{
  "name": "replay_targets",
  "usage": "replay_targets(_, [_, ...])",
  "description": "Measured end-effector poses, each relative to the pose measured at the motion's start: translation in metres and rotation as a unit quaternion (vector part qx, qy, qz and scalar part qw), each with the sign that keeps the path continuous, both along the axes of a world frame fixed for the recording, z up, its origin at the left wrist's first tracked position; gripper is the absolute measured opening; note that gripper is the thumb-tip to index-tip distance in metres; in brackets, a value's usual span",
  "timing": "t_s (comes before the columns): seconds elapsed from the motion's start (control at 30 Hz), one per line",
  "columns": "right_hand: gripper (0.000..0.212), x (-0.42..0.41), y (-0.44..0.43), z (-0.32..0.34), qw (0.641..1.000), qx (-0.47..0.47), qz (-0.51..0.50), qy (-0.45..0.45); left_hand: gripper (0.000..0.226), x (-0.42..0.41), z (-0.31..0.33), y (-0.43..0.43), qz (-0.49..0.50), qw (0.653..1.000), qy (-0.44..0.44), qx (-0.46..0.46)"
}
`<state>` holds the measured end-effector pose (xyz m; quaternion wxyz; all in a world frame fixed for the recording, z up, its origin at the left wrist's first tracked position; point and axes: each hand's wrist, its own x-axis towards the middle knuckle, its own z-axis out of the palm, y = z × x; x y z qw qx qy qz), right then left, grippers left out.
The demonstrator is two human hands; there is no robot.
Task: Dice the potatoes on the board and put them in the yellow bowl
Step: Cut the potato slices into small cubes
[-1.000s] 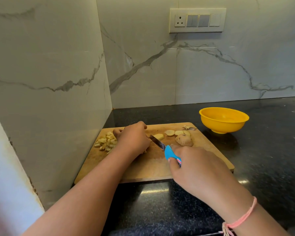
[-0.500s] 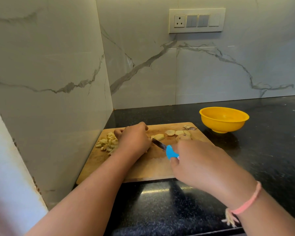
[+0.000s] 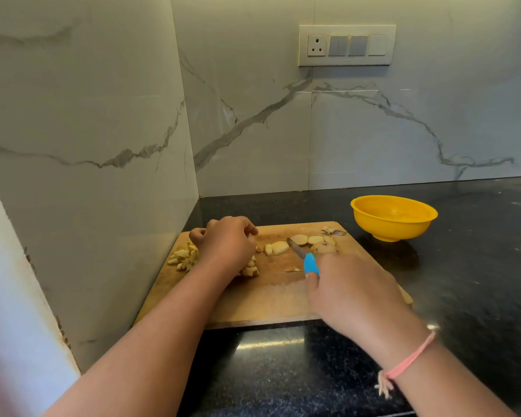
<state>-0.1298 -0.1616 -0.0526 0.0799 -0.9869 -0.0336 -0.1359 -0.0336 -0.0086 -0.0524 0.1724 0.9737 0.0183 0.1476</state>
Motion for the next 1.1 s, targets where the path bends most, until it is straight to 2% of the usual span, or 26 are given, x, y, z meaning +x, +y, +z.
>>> replay_targets(0.2, [0.028, 0.002, 0.028, -0.012, 0.998, -0.033, 0.056, -0.027, 0.026, 0.003, 0.002, 0.006, 0.035, 0.999, -0.023, -0.004])
replay_targets(0.33, [0.035, 0.004, 0.017, -0.005, 0.997, 0.003, 0.053, -0.055, 0.026, 0.003, 0.003, 0.008, 0.033, 0.999, -0.035, -0.008])
replay_targets(0.5, [0.033, 0.024, -0.018, 0.016, 0.992, 0.020, 0.052, -0.110, 0.024, 0.002, 0.001, 0.003, -0.049, 0.998, -0.024, -0.012])
replay_targets(0.57, [0.033, 0.039, -0.033, 0.023, 0.992, 0.031, 0.079, -0.088, 0.028, -0.002, 0.000, -0.001, -0.096, 0.995, -0.002, 0.010])
replay_targets(0.67, [0.037, 0.056, -0.050, 0.026, 0.987, 0.071, 0.140, -0.012, 0.037, -0.006, -0.001, -0.005, -0.127, 0.988, 0.033, 0.087])
replay_targets(0.77, [0.036, 0.068, -0.061, 0.023, 0.979, 0.139, 0.148, 0.025, 0.031, -0.007, 0.000, -0.004, -0.130, 0.985, 0.051, 0.098])
replay_targets(0.87, [0.035, 0.076, -0.068, 0.017, 0.970, 0.198, 0.138, 0.017, 0.022, -0.005, 0.001, -0.001, -0.128, 0.986, 0.052, 0.096])
replay_targets(1.1, [0.037, 0.082, -0.078, 0.008, 0.967, 0.205, 0.150, -0.021, 0.028, 0.002, 0.006, -0.014, -0.116, 0.980, 0.063, 0.149])
